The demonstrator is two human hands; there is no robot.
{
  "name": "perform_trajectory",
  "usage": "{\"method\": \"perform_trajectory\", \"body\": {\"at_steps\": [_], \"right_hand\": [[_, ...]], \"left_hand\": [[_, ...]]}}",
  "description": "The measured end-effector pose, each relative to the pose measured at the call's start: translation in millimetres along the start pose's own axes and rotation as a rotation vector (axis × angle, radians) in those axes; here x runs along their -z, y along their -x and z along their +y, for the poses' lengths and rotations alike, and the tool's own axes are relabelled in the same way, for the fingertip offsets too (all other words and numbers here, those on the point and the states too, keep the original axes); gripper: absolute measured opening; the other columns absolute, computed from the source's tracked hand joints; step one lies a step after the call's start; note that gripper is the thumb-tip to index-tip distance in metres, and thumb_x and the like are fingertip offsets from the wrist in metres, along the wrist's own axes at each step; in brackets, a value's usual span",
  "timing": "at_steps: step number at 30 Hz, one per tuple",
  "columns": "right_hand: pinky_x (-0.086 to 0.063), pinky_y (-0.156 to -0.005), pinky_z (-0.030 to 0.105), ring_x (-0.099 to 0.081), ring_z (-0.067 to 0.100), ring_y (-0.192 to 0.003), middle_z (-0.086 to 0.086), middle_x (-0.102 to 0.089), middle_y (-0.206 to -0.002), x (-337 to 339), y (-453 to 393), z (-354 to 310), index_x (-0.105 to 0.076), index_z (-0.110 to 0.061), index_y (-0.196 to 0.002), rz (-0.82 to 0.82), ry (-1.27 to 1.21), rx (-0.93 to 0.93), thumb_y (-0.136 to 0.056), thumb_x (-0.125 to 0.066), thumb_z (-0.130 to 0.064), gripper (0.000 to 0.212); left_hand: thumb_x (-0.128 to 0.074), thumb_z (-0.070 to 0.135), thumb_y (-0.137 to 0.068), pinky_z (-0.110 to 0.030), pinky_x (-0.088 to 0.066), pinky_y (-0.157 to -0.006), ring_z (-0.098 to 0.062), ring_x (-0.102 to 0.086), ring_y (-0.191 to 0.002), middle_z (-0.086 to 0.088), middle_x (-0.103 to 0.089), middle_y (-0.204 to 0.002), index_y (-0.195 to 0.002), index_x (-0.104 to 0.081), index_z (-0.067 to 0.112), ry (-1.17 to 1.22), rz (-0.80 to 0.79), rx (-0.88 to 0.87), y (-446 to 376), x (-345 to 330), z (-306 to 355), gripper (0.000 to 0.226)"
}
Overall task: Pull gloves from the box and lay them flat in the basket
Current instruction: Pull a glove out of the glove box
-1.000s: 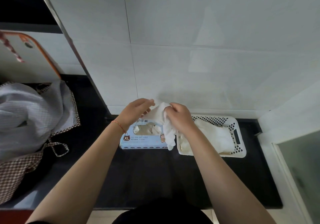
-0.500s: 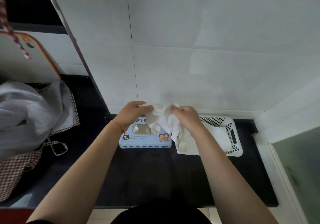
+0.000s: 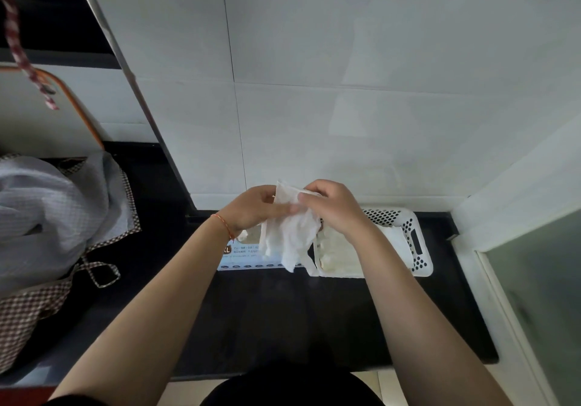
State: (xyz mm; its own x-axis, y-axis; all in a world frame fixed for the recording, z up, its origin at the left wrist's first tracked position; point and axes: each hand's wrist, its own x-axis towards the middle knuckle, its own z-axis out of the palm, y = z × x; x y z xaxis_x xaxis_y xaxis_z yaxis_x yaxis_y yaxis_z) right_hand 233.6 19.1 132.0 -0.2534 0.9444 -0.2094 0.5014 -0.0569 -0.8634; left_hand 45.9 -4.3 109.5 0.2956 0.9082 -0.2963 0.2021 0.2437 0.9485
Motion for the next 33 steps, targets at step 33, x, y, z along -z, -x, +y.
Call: {"method": "perform_trajectory", "body": {"at_steps": [33], "right_hand": [[-0.044,-0.063,0.024,-0.053,0.013,-0.079,-0.002,-0.056,-0.095,66.3,12.7,99.4,-0.05,-0.026,-0.12,0.265,-0.151,-0.306,-0.093,-0.056,-0.012,0.031]], "left_hand": [[-0.072,0.025,-0.086,-0.023,-0.049,-0.067,-0.012,-0.063,-0.074,0.004,-0.069,-0.079,-0.086,-0.074,0.015,-0.195,0.053,0.206,-82.3,-51.0,-34.0,0.011]]}}
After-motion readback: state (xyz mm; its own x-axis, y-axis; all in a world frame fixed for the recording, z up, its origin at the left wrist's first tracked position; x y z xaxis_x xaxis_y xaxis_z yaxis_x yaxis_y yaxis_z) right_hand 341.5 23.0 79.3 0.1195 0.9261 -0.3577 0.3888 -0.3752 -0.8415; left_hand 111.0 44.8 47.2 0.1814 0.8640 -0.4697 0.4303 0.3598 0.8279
